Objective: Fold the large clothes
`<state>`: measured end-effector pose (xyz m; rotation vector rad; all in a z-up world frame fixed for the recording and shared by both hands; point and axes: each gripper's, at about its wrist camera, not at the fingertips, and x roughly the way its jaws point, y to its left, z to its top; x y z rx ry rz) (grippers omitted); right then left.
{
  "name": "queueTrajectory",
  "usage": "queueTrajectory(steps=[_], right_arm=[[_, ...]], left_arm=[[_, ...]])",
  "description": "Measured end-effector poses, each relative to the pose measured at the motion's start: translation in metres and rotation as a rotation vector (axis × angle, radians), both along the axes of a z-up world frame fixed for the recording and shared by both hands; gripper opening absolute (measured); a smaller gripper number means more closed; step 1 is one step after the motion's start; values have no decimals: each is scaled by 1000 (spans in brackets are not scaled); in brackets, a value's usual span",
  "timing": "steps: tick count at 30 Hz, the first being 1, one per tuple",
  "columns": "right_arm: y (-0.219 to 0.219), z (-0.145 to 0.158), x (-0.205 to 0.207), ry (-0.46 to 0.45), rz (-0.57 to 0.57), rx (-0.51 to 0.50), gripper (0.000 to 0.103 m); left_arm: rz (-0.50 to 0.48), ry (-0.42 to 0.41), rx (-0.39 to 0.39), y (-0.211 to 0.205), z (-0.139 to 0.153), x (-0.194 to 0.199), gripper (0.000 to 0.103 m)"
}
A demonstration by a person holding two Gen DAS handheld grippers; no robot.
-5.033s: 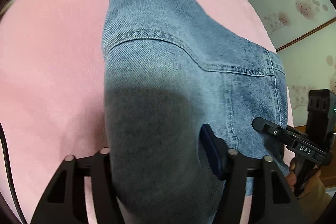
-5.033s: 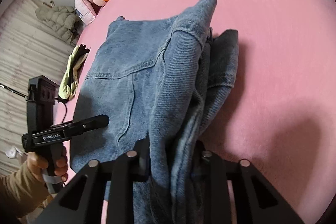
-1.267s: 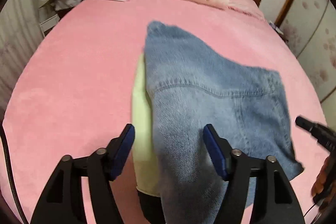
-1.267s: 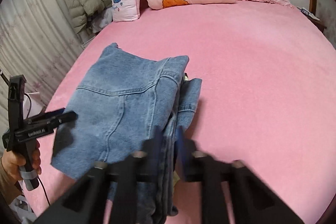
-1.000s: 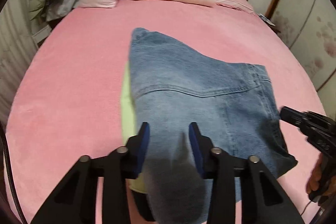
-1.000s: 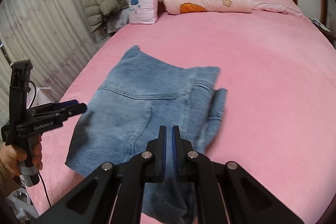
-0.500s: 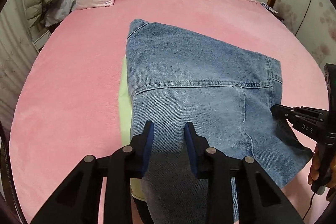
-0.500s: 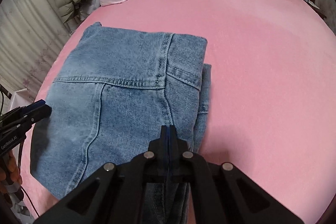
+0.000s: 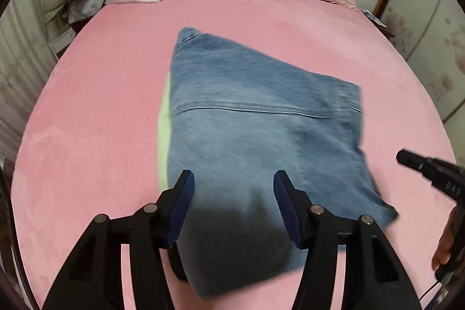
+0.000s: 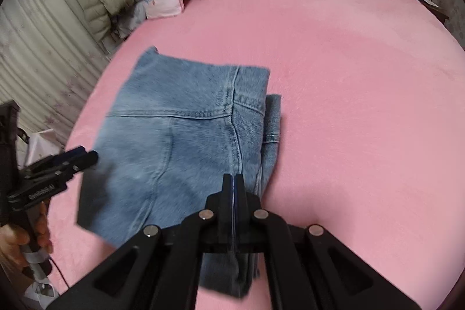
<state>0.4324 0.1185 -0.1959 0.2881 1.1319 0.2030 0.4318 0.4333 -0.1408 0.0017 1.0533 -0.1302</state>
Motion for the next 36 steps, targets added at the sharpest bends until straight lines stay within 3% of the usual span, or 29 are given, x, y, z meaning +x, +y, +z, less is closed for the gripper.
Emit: queueTrajectory(steps=[2, 6, 12, 22, 28, 36], right_arm=[[-8, 18, -12, -14, -8, 10, 0], [-26, 61, -40, -32, -14, 41, 0], [-58, 127, -105, -53, 32, 66, 2], [-128, 213, -223, -78, 77, 51, 2], [-163, 231, -276, -93, 87, 15, 2], [-188, 235, -333, -106, 47, -18, 2]], left_arm=[[-5, -13, -13, -13, 18, -19, 58], [32, -31, -47, -38, 55, -57, 74], [68, -48, -122, -90, 114, -132, 83], [87, -42, -175, -182, 178, -242, 86], [103, -57, -176, -232, 198, -300, 91], [119, -71, -114, -283, 199, -359, 91]])
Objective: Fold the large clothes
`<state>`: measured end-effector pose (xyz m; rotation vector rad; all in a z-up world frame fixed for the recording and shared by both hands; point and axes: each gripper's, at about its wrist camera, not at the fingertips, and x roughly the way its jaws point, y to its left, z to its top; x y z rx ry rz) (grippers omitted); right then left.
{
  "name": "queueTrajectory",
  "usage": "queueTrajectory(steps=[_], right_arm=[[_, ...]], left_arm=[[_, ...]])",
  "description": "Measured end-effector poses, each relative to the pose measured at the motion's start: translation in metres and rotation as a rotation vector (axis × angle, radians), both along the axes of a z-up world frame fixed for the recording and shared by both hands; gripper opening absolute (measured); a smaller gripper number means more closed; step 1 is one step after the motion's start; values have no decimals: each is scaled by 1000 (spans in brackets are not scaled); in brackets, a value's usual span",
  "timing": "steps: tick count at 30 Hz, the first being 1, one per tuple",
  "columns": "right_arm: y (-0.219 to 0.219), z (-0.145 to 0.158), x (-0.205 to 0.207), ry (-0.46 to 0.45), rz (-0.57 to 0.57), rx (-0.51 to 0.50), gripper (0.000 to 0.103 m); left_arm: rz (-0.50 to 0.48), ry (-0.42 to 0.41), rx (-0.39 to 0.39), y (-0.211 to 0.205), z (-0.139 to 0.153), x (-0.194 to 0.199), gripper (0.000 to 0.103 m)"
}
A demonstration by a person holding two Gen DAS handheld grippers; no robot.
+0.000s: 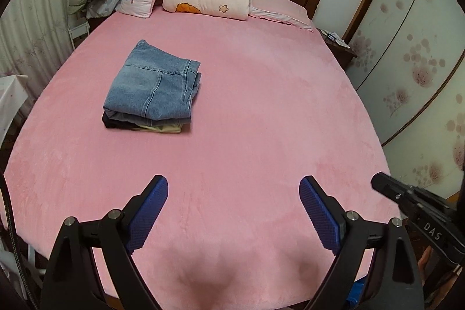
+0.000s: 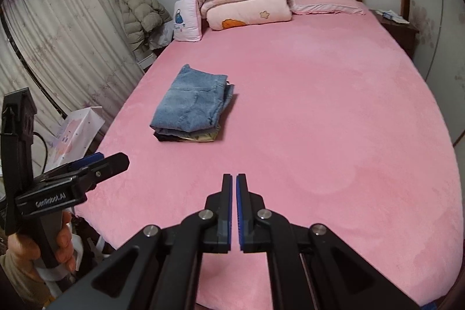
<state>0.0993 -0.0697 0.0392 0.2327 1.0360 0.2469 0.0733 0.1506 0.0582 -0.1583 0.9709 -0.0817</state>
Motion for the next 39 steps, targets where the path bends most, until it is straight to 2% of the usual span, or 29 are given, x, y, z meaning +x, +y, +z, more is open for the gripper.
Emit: queueTrajectory(steps=[3, 7, 8, 23, 39], right_arm=[[-7, 2, -15, -14, -27, -10, 5], [-14, 8, -32, -47, -66, -24, 34], [-15, 9, -36, -57, -69, -30, 37], [-24, 6, -55, -69, -55, -55, 37], [-37, -1, -47, -37, -30, -71, 37]], left_arm=[[19, -13, 42, -15, -1, -15, 91], [50, -17, 94, -33, -3, -30, 91], [52, -20, 104, -37, -4, -33, 91], [17, -60, 149, -86, 3, -50, 91], [15, -41, 148, -99, -2, -41, 91]])
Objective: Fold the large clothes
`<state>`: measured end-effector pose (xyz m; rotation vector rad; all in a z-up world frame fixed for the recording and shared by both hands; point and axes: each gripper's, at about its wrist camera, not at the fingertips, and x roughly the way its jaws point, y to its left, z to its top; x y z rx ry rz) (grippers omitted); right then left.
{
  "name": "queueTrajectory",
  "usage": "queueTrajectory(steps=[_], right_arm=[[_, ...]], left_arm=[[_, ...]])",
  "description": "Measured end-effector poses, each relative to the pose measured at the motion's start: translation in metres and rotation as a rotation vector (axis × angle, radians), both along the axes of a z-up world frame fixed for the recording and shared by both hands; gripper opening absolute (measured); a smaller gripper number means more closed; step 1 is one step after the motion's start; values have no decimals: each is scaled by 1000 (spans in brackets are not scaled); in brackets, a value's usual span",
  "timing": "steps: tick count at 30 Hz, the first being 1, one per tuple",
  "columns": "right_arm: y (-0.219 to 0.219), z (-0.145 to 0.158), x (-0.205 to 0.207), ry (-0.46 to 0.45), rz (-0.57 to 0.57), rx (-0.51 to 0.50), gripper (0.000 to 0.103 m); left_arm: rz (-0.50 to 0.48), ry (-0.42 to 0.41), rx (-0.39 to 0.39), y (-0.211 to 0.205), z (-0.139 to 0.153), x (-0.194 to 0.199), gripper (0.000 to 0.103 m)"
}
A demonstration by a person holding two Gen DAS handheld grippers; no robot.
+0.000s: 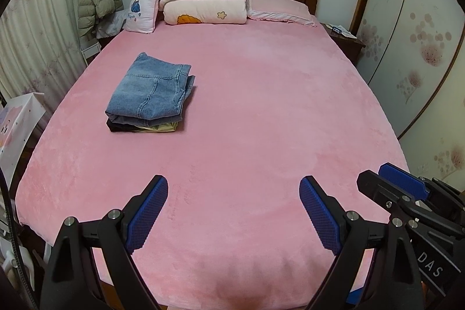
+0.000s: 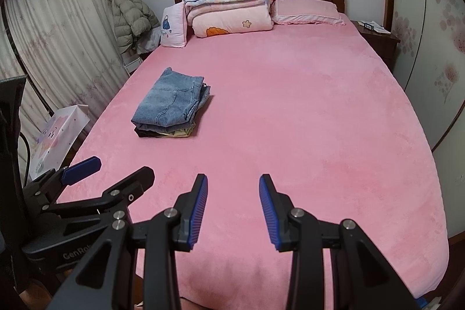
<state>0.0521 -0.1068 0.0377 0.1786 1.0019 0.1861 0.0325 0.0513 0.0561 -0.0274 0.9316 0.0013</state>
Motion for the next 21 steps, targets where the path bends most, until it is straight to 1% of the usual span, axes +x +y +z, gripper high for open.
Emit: queueTrajectory(steps=[9, 21], right_arm=[[-2, -4, 7, 20, 2, 7, 37], [-5, -9, 11, 23, -2, 13, 37]], left_arm=[[0, 7, -4, 0, 0, 4, 91], [-7, 23, 2, -2, 0, 7, 91]])
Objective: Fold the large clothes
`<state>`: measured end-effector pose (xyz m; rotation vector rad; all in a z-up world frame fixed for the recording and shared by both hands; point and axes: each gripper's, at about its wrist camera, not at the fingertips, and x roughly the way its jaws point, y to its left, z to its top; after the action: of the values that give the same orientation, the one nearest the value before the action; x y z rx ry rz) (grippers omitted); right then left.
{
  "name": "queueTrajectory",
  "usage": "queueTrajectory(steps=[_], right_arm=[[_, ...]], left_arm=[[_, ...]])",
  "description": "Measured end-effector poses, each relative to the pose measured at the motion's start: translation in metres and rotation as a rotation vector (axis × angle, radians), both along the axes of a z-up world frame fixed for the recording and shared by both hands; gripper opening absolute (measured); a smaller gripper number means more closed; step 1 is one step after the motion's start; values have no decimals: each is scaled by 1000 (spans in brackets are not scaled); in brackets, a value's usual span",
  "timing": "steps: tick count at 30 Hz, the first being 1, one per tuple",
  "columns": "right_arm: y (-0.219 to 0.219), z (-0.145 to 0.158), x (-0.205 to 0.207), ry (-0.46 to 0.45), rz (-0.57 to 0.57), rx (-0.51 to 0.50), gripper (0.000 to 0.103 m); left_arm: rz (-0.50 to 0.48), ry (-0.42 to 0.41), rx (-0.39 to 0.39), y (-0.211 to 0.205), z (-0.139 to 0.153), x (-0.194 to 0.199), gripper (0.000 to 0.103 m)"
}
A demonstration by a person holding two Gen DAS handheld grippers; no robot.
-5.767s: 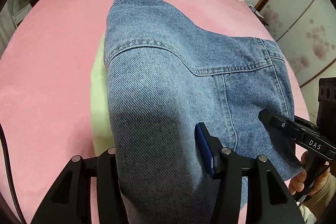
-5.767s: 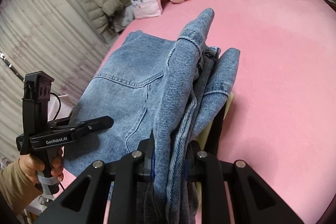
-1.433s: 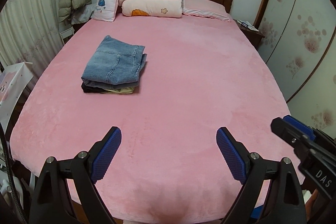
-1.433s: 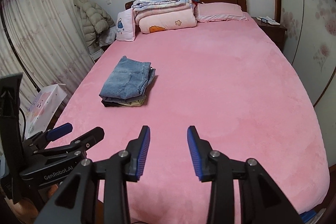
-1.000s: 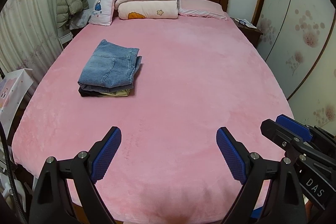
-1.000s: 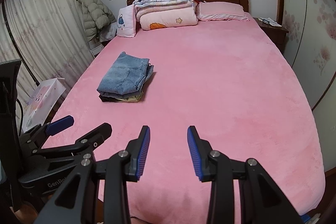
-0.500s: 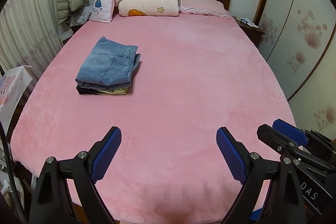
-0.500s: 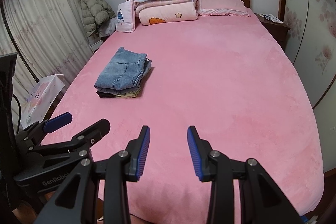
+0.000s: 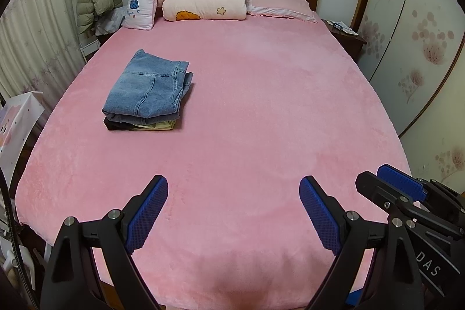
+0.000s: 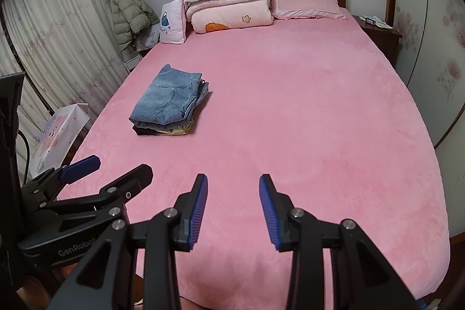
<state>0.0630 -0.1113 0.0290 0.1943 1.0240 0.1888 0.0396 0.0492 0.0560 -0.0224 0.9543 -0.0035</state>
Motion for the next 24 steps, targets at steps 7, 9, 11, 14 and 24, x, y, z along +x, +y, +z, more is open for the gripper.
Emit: queueTrajectory(steps=[7, 9, 11, 14, 24], right_arm=[[-1, -3, 0, 6, 2, 7, 37], [-1, -4, 1, 11, 2, 15, 37], [-2, -6, 1, 14, -6, 12, 43], [-3, -6, -1, 8, -18, 15, 53], [-1, -3, -3, -4, -22, 4, 61]], left_arm=[[-3, 13, -1, 2, 0, 3, 91], [-2, 14, 0, 2, 0, 4, 91], [1, 14, 1, 3, 0, 5, 91], [3, 23, -7, 4, -2, 7, 91], [7, 26, -13, 5, -4, 8, 91]])
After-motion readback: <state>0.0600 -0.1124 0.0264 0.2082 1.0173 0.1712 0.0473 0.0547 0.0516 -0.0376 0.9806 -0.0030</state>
